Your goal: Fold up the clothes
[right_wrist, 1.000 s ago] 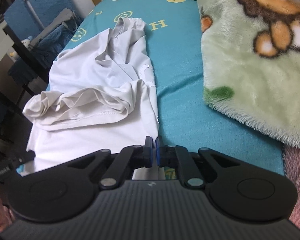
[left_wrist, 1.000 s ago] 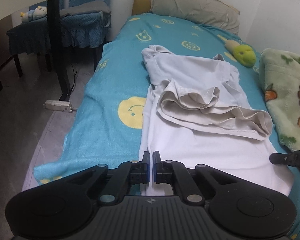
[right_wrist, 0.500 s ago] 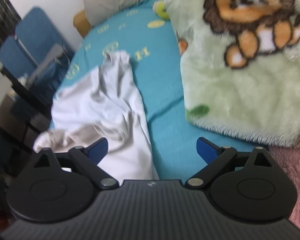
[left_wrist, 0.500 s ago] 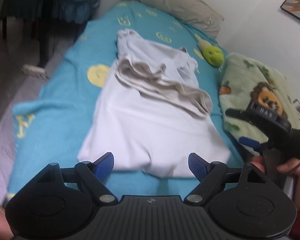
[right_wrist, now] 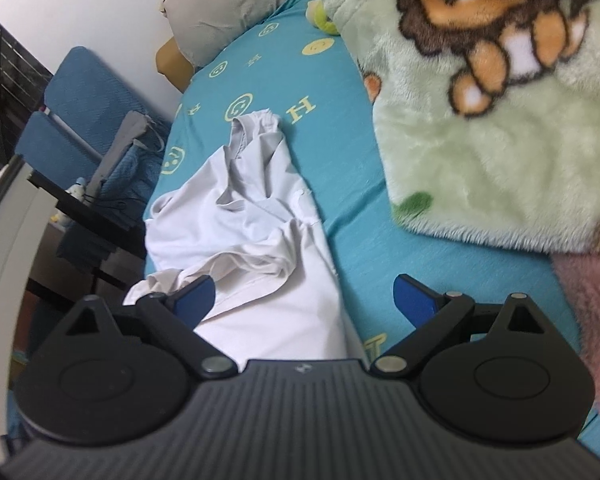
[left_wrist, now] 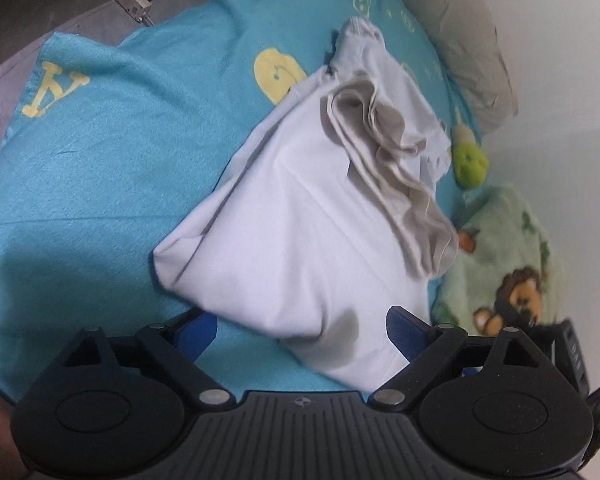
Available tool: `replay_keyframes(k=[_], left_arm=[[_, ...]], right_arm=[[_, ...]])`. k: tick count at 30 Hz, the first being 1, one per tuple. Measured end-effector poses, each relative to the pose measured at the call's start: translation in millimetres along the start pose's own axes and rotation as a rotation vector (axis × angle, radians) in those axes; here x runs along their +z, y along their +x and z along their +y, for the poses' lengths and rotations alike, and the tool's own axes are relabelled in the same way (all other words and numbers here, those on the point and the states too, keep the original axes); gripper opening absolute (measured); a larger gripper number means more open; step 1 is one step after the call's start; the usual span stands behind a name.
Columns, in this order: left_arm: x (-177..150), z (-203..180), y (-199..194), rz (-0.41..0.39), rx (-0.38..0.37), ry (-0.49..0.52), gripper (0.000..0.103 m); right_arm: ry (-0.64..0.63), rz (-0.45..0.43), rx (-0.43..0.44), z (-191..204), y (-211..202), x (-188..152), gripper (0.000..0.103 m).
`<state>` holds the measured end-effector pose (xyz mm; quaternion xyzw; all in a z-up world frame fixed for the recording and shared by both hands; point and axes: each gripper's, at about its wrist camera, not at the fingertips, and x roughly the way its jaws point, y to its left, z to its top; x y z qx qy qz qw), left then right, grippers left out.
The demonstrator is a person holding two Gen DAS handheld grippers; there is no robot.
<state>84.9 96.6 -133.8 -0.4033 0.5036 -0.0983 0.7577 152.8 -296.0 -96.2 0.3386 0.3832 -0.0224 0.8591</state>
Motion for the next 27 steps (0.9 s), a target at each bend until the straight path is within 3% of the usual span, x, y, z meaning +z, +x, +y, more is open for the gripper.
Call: replay_keyframes(k=[7,12,17,18,19,24,27], left_arm=[[0,-4,-15,-0.118,-0.162,-0.014,0.086],[-1,6,1,-0.047,-0.04,-0.072,0.067],[-2,12,5,-0.033,-0.025,-0.111,0.058],[-2,12,4,-0.038,-0.018,-0.112,0.054],[-3,14,3,-0.043,-0.009,-0.114,0.043],[-1,21,-3,-0.073,-0.007,-0.148,0.014],[-2,18,-7,-0.105,-0.03,-0.131,0.009]], right_arm=[[0.058,0.022,0.011,-7,3,0,0.097],[0.104,0.025,0.027,-13,1,0,0.097],[0.183,0.035,0.104,-15,-9,-5,0.097],[0.201,0.041,0.131,-15,-12,-7,0.097],[0.219,0.052,0.158,-14,-14,-10,0.097],[0.327,0.155,0.306,-10,-16,-30,0.097],[0.385,0.247,0.324,-8,-4,-46,0.097]])
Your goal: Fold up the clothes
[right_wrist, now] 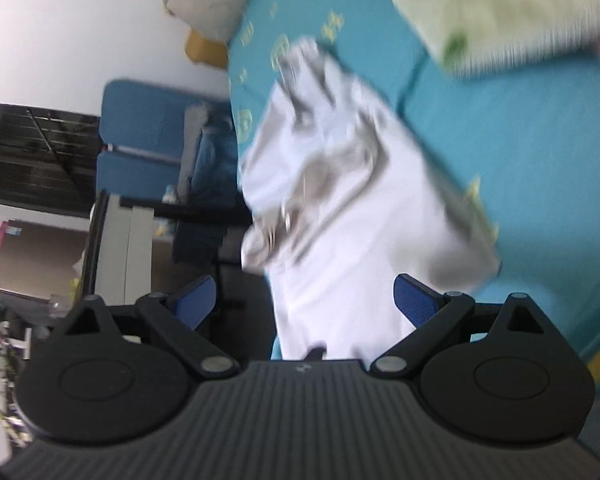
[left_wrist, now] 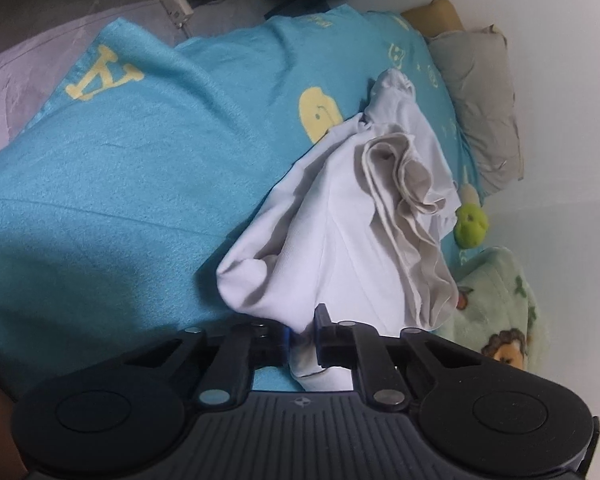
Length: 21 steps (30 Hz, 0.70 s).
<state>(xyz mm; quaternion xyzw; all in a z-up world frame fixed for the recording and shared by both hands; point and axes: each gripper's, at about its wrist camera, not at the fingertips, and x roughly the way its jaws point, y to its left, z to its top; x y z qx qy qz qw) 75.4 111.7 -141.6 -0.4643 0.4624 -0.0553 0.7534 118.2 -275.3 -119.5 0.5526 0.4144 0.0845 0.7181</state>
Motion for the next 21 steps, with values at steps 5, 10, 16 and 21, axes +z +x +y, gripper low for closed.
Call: replay_keyframes(k=[5,10,16,21], left_arm=[[-1,-9,-9,-0.055,-0.068,0.032,0.008],[0,-17,-18,-0.109,-0.114,0.073,0.007],[-6,-25,-29,-0.146,-0.143,0.133,0.007],[-4,-38,-43,-0.175,-0.163,0.179,0.005]], right_arm=[[0.155,0.092,0.044,-19,22,-16,0.097],[0.214,-0.061,-0.069,-37,11,-17,0.089],[0.22,-0.189,-0.126,-44,8,-12,0.038],[0.087,-0.244,-0.108,-15,2,-10,0.01]])
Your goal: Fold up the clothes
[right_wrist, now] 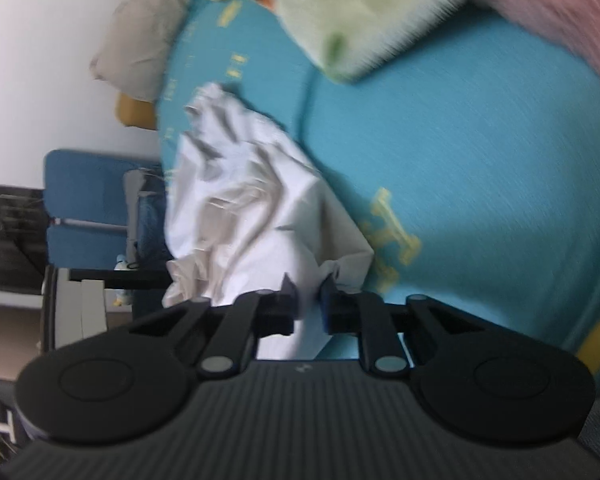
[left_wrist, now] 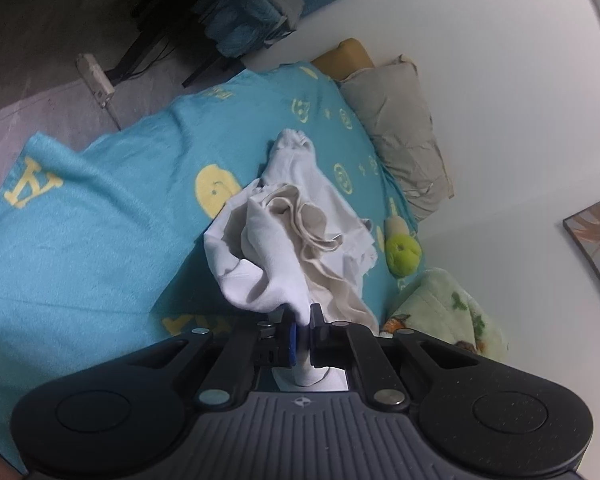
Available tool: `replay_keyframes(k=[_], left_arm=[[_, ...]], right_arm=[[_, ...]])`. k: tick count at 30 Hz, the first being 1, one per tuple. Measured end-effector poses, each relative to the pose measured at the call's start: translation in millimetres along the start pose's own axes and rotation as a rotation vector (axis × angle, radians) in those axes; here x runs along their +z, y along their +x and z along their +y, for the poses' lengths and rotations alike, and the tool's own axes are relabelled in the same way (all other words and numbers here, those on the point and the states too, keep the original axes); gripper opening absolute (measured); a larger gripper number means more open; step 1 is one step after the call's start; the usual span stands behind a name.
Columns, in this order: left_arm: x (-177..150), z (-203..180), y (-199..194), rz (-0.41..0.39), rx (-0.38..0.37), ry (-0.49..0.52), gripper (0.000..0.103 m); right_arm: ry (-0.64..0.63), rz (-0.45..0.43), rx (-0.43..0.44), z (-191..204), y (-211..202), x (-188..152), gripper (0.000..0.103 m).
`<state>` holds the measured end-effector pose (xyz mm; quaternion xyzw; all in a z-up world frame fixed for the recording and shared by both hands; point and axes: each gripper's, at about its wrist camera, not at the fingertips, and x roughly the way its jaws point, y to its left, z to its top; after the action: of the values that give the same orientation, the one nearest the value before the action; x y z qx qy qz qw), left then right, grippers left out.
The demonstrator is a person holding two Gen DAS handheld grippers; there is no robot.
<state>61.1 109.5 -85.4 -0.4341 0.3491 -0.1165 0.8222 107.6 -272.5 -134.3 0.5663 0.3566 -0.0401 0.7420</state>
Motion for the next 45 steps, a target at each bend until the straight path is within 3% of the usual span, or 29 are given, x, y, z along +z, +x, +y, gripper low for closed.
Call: replay_keyframes(k=[8,13,19,23,29,39,45], left_arm=[[23,-71,-35,-0.059,-0.076,0.089,0.005],[10,-101,-81,-0.066,-0.101,0.122,0.005],[-29,-99,-147,-0.044,-0.084,0.115,0.005],[-45,-90,-166,-0.046,-0.059,0.115,0.005],[-27,-86,-131,-0.033,0.017,0.109,0.006],[38,-77,10,-0.012,0.179,0.164,0.006],[63,-47,79,-0.001,0.186,0.189,0.007]], right_arm=[[-0.215,-0.12,0.116,72,-68,16,0.008],[-0.28,-0.168,0.164,93,-115,12,0.007],[-0.332,-0.182,0.206,82,-177,-21,0.008],[-0.347,-0.169,0.209,67,-193,-38,0.007],[-0.356,-0.154,0.158,74,-154,-28,0.008],[-0.333,-0.093,0.03,88,-20,29,0.008],[-0.297,-0.038,-0.01,76,51,56,0.008]])
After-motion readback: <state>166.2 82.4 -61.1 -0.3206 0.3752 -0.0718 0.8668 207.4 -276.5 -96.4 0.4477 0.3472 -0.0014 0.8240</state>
